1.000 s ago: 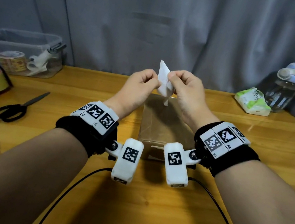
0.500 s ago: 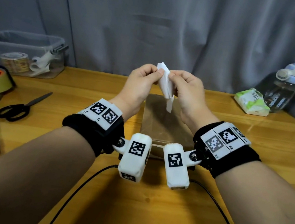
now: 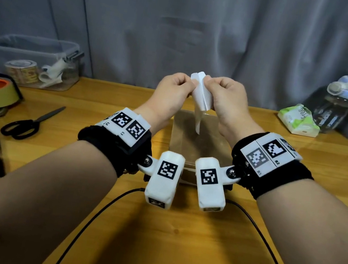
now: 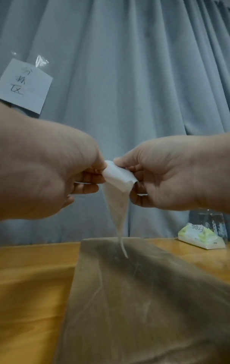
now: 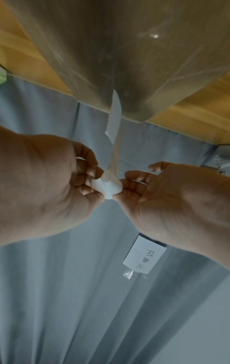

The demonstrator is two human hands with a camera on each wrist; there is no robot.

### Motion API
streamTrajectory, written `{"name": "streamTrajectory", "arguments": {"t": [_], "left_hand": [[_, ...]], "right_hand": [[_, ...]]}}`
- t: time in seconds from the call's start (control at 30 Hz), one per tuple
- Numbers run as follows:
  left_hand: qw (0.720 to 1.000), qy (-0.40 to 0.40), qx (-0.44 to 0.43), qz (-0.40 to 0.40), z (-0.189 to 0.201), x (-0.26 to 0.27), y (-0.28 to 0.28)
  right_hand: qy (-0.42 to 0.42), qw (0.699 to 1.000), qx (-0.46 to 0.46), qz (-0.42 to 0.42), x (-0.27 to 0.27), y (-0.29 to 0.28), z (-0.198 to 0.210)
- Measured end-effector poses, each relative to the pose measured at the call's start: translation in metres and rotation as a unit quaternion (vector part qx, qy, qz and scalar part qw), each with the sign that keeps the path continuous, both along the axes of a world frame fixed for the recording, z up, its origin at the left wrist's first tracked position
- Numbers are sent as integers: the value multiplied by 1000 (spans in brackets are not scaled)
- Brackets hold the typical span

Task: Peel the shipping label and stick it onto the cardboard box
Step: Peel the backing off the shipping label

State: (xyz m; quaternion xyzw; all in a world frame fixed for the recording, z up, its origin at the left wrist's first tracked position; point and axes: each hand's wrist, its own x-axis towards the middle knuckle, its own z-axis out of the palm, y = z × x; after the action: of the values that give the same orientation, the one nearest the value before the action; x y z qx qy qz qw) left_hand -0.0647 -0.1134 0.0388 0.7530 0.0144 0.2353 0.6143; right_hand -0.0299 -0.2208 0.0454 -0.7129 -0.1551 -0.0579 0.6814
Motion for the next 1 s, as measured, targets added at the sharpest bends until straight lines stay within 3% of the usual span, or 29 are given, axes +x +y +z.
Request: {"name": "streamTrajectory", "arguments": {"t": [0.23, 0.43, 1.0], "left_hand": [[996, 49, -59, 34, -5, 4, -1], [990, 24, -112, 79, -9, 7, -2], [988, 21, 4, 151, -38, 8, 43]], "right_hand": [[17, 996, 59, -67, 1, 4, -5], [-1, 992, 84, -89, 0, 5, -6], [21, 986, 110, -121, 11, -8, -11]]}}
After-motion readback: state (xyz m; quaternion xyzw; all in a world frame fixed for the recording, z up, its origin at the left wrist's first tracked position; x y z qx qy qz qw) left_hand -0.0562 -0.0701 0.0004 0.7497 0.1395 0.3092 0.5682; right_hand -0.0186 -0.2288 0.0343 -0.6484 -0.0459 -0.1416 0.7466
